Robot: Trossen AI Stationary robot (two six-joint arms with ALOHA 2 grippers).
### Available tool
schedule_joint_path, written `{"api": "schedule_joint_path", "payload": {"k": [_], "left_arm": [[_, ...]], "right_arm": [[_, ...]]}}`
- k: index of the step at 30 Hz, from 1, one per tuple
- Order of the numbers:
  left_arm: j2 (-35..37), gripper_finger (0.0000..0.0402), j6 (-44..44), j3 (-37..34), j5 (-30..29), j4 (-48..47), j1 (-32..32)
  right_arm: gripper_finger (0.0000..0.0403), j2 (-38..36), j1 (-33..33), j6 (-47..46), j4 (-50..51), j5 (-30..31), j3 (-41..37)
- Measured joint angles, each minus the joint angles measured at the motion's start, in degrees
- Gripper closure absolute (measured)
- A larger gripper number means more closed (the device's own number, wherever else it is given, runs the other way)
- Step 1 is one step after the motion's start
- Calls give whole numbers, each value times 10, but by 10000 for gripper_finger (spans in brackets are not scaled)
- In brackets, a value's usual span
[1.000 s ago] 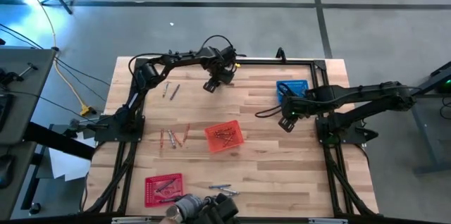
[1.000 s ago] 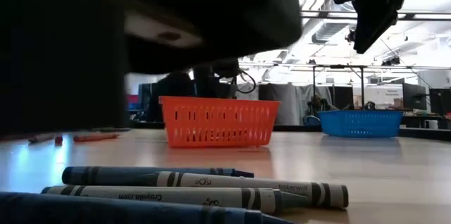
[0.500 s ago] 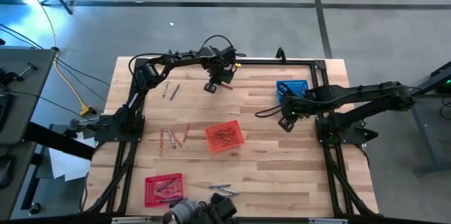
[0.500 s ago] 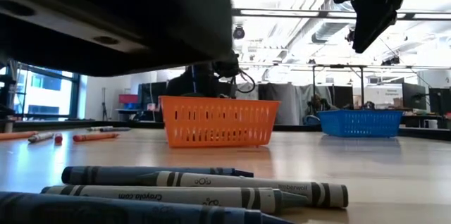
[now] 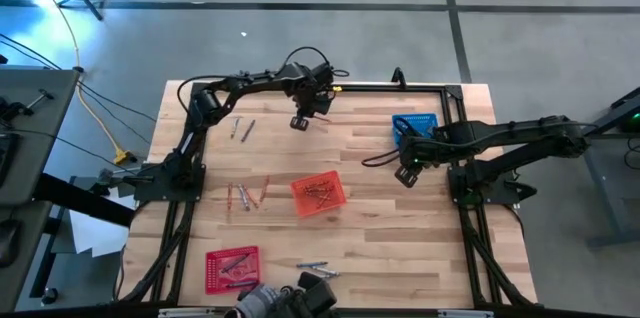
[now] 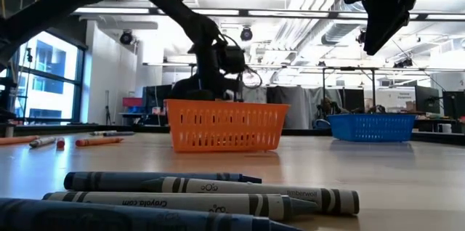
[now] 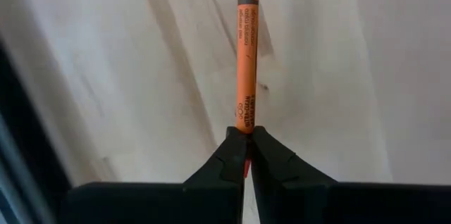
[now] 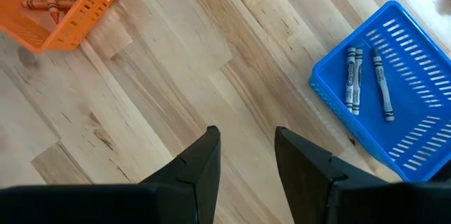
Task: Sort crayons
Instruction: Put the orange crayon into the orange bin
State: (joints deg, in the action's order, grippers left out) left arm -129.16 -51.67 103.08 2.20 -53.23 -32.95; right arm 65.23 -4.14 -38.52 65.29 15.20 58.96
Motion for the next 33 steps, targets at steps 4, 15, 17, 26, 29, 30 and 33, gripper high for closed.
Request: {"api": "schedule_joint_path", "payload": {"k": [4,15,17,26,29,30,33], "left_arm": [[18,401,17,0,1,-1,2],[117,401,154,0,3,-13,66],[140,401,176,-1,1,-15,90],[248,401,346,-1,-16,-28,234],[269,401,408,-1,-56,-22,298],[273,401,427,-1,-80,-24,320],[280,401,488,-1,-165,-37,383]], "right_arm": [[274,0,0,0,0,5,0],[274,0,0,0,0,43,0],[274,0,0,0,0,52,0],[274,0,0,2,-9,112,-7],[274,0,0,14,-22,116,-27],[274,0,0,16,-32,115,-36],[274,0,0,17,-56,112,-63]]}}
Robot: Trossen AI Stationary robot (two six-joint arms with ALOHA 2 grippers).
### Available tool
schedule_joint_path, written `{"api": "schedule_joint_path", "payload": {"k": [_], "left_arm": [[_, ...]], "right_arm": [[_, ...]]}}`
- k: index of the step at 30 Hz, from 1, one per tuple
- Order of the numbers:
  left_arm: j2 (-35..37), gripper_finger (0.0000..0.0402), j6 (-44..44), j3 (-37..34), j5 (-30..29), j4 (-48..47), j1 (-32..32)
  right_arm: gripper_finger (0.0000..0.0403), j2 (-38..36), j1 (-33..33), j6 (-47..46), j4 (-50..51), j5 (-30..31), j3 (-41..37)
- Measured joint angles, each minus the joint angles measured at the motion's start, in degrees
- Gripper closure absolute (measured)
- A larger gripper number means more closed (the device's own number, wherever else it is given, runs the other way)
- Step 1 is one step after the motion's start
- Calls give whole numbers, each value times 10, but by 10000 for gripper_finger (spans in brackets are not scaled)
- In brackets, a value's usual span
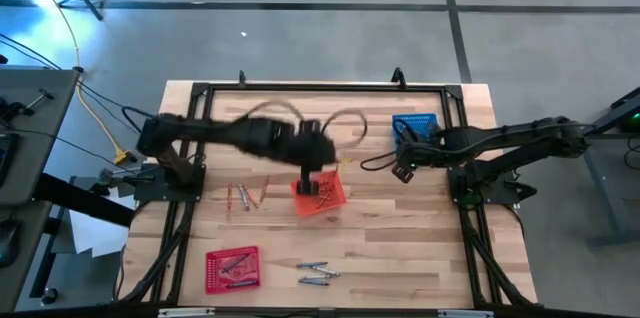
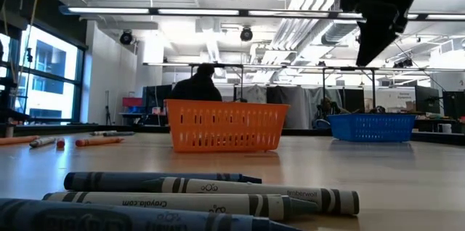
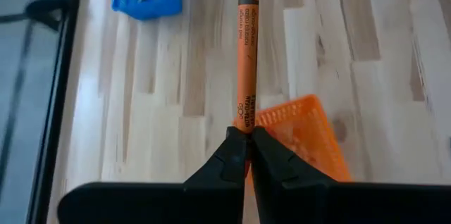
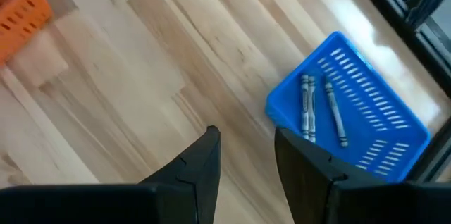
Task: Sort crayons
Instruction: Put the orange crayon into the orange bin
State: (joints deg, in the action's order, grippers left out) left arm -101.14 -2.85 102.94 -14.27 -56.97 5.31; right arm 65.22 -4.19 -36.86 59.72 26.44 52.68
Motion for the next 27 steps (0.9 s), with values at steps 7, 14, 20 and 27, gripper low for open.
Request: {"api": "schedule_joint_path", "payload": {"k": [7,14,20,27], "left_arm": [[-1,401,150,-21,-114,-27,100],[-1,401,267,-130,-141,12,134],[20,401,260,-213,-75,171,135],[40,401,274,-304,-40,241,115]], "right_arm": [[274,0,0,26,-92,-38,-62],[274,0,0,57,-190,-77,-95],[274,0,0,59,-230,-79,-97],[274,0,0,73,-282,-78,-97]]}}
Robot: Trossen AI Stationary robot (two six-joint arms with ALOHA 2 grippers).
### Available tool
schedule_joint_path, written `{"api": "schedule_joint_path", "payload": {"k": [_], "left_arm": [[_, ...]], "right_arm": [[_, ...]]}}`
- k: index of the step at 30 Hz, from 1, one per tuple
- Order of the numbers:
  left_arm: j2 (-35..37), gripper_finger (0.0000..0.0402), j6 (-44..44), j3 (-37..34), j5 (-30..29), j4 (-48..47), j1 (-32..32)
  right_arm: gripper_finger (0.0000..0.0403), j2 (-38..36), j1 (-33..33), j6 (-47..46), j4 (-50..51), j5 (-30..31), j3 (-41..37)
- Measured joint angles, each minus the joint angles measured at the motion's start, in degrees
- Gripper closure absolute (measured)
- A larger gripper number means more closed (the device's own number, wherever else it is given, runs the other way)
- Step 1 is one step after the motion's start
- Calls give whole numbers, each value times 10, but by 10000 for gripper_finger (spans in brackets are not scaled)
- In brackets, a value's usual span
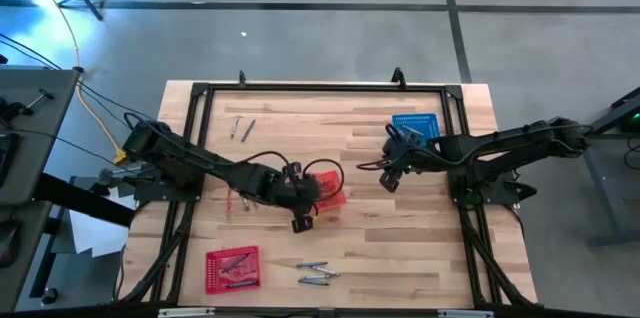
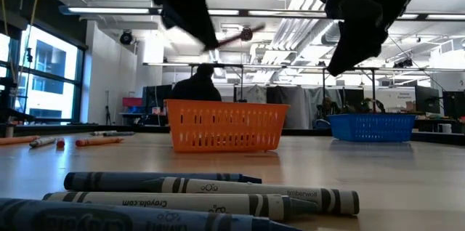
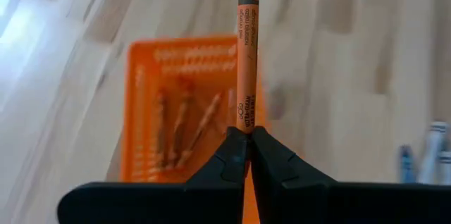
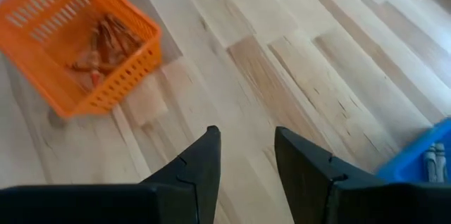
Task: Sort crayons
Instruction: Put the orange crayon into the orange bin
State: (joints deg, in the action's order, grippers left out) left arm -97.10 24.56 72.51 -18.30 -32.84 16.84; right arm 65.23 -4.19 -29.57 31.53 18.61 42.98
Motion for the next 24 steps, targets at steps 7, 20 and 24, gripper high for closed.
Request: {"api": "schedule_joint_path", "payload": {"k": [7,20,24], "left_arm": [[-1,401,14,-72,14,40,-39],[-1,401,-7,-103,64,93,-64],[-1,396,-7,-103,62,105,-64]], "right_arm": [[274,0,0,0,-23,-2,0],[274,0,0,0,-30,-2,0],[274,0,0,0,-31,-2,0]]}}
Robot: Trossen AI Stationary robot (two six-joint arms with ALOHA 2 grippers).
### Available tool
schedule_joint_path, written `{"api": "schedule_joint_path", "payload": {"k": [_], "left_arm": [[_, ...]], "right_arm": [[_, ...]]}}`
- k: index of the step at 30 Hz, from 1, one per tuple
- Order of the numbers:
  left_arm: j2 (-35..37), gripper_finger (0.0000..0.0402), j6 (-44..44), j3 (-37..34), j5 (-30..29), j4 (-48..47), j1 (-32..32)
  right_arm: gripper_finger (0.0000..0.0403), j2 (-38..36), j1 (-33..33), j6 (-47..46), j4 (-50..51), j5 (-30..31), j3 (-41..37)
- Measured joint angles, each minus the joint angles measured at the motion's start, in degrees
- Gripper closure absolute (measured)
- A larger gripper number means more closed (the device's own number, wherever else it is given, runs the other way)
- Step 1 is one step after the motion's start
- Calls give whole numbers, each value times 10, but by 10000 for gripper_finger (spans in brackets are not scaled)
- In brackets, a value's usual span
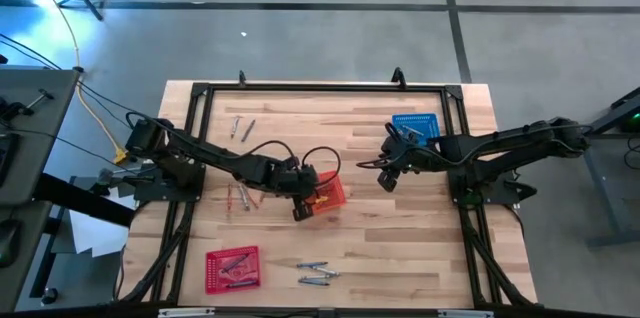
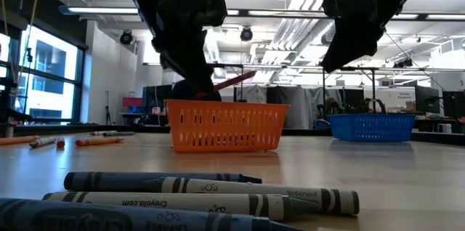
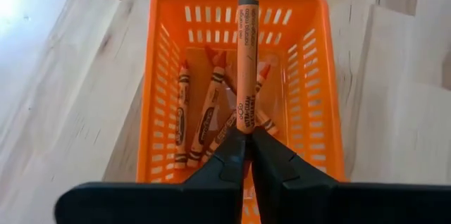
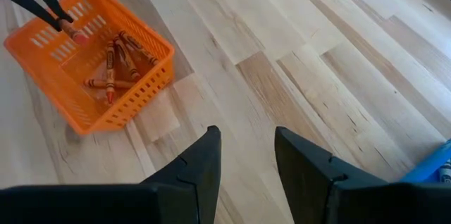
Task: Sort crayons
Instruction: Put the orange crayon into the orange bin, then put the blue crayon into the red bin
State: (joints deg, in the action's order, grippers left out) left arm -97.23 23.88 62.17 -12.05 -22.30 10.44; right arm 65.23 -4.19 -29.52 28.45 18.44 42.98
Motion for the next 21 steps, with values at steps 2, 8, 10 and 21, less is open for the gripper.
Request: {"api": "schedule_joint_path", "payload": {"k": [2,8,10,21], "left_arm": [[0,386,-1,0,2,-2,0],[0,346,-36,0,27,-5,0],[0,333,-46,0,27,-5,0],[0,293,-44,0,19,-4,0]], "right_arm": [[274,0,0,0,0,0,0],[274,0,0,0,0,0,0],[274,0,0,0,0,0,0],[274,0,0,0,0,0,0]]}}
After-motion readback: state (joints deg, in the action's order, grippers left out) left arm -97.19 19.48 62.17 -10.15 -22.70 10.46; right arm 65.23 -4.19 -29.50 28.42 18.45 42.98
